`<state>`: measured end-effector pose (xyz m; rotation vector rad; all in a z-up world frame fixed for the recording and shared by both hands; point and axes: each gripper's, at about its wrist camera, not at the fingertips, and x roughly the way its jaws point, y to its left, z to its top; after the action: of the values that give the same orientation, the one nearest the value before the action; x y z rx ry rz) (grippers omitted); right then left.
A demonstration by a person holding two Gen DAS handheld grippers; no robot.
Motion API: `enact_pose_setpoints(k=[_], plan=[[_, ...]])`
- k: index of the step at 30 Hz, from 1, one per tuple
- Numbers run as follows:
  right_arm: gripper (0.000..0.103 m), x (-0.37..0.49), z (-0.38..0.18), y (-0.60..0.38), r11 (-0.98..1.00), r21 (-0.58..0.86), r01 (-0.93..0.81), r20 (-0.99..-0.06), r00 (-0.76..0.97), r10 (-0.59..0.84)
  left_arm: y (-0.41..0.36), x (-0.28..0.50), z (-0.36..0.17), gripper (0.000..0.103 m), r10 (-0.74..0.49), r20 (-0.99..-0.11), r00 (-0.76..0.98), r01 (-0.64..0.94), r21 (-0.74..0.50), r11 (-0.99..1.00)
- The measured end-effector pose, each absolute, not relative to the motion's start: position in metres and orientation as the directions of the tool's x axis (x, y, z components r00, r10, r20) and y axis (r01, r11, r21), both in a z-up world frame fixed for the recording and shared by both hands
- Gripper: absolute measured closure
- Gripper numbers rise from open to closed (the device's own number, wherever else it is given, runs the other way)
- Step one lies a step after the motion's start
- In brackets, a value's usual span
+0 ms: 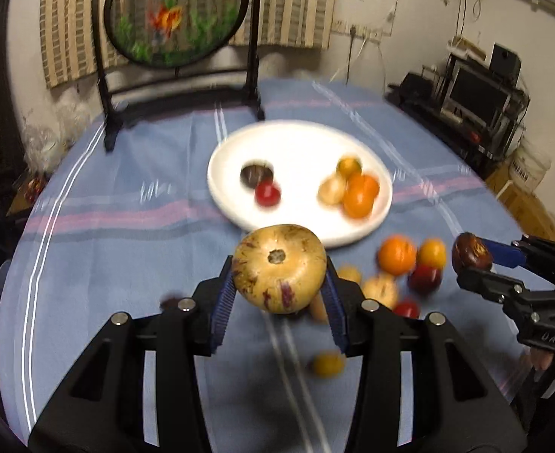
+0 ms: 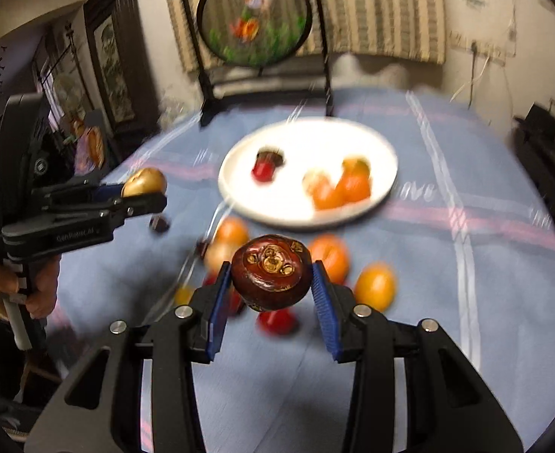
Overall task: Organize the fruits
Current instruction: 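Carry the wrinkled and striped fruits onto the white plate and open both grippers, then grasp the small yellow round fruit with the left gripper while the right gripper grasps a red tomato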
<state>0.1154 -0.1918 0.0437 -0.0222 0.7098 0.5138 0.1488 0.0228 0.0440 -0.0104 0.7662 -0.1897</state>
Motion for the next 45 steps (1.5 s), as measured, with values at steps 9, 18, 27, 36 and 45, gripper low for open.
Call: enact_pose_setpoints(k=[9,18,27,36,45], plan=[[0.061,0.231,0.047,-0.173,0.907,0.119,-0.404,-0.645,0.663,0.380,0.009,0.254,0.042,0.058,-0.149,-0.701,0.698,0.124,-0.087,0.989],[0.061,0.297,0.002,-0.142,0.919,0.064,-0.389,-0.746,0.593,0.303,0.021,0.315,-0.002,0.058,-0.088,-0.780,0.620,0.024,-0.093,0.995],[0.051,0.323,-0.009,-0.137,0.942,0.063,-0.329,-0.779,0.574,0.252,0.022,0.330,-0.003,0.032,-0.065,-0.748,0.661,-0.007,-0.093,0.996],[0.049,0.276,0.009,-0.161,0.939,0.114,-0.325,-0.746,0.596,0.296,0.030,0.295,0.015,0.027,-0.043,-0.742,0.669,-0.008,-0.065,0.998],[0.040,0.197,0.018,-0.206,0.942,0.178,-0.285,-0.707,0.629,0.323,0.030,0.211,0.032,0.016,-0.065,-0.703,0.708,0.054,-0.038,0.998]])
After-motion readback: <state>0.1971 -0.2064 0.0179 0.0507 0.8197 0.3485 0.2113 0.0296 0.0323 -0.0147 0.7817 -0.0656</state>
